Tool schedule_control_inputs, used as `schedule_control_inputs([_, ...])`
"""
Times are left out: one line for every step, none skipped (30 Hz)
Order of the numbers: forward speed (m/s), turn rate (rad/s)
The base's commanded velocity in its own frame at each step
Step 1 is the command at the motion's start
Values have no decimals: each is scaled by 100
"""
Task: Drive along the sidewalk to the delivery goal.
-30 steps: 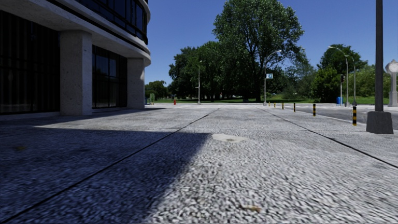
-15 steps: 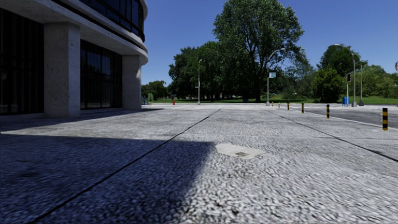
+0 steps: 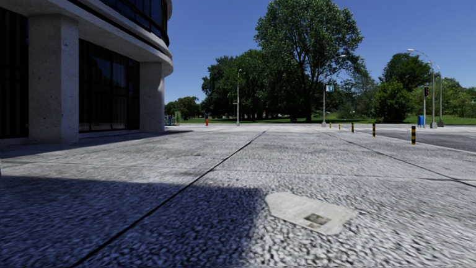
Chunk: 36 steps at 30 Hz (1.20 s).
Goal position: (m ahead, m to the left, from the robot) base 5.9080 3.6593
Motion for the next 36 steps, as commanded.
schedule_control_inputs([200, 0])
schedule_control_inputs([200, 0])
schedule_control_inputs([200, 0])
schedule_control_inputs([200, 0])
schedule_control_inputs([200, 0])
schedule_control_inputs([200, 0])
schedule_control_inputs([200, 0])
schedule_control_inputs([200, 0])
schedule_control_inputs([200, 0])
schedule_control_inputs([200, 0])
schedule_control_inputs([200, 0])
schedule_control_inputs([200, 0])
schedule_control_inputs([200, 0])
schedule_control_inputs([200, 0])
schedule_control_inputs([200, 0])
schedule_control_inputs([200, 0])
schedule_control_inputs([200, 0])
schedule_control_inputs([200, 0])
schedule_control_inputs([200, 0])
schedule_control_inputs([200, 0])
schedule_control_inputs([200, 0])
schedule_control_inputs([200, 0])
schedule_control_inputs([200, 0])
schedule_control_inputs([200, 0])
schedule_control_inputs([200, 0])
schedule_control_inputs([200, 0])
schedule_control_inputs([200, 0])
schedule_control_inputs([200, 0])
schedule_control_inputs([200, 0])
schedule_control_inputs([200, 0])
schedule_control_inputs([200, 0])
schedule_control_inputs([200, 0])
schedule_control_inputs([200, 0])
schedule_control_inputs([200, 0])
schedule_control_inputs([200, 0])
schedule_control_inputs([200, 0])
